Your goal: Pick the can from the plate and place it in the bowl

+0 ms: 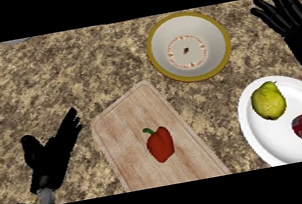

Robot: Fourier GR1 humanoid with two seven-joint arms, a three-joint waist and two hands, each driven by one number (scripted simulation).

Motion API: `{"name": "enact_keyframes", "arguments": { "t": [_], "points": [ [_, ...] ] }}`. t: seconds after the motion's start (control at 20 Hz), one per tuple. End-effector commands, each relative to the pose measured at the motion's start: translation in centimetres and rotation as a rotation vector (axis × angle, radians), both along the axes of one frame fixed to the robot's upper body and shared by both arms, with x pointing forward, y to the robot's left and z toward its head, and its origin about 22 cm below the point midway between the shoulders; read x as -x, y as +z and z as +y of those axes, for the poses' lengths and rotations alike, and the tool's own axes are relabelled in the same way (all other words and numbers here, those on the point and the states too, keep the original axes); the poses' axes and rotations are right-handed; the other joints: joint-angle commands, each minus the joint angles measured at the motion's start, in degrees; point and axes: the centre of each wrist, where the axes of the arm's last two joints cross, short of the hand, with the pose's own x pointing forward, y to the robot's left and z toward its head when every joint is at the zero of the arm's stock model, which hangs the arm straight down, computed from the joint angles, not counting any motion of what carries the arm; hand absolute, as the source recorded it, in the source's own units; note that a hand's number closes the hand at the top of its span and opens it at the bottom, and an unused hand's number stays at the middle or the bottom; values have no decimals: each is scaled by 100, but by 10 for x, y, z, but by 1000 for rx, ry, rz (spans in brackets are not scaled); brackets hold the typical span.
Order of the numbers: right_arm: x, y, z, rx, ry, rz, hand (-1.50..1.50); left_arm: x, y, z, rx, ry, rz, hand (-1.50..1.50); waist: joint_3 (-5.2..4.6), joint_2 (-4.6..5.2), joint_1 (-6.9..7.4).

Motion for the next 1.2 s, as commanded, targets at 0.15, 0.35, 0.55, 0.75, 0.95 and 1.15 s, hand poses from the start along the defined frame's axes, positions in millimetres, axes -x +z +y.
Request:
{"name": "enact_keyframes", "arguments": {
  "t": [0.15,0.35,0.55,0.75,0.95,1.15],
  "points": [
    [21,-14,42,-148,300,72,-150,-38,68,39,-101,147,-396,0,-182,-124,-6],
    [31,1,0,269,-55,-62,-150,-42,88,60,-123,240,-522,0,-219,-227,-303],
    [94,-41,24,141,-98,-180,-150,-48,94,77,-109,271,-564,0,-191,-148,-410],
    [148,-33,19,251,-97,-188,-150,-40,91,89,-104,248,-574,0,-189,-121,-239],
    [154,12,-12,523,-185,-176,-150,-46,91,81,-112,248,-585,0,-197,-122,-279],
    [177,41,-20,646,-253,-67,-150,-43,89,96,-108,237,-593,0,-198,-109,-240]
  ]
}}
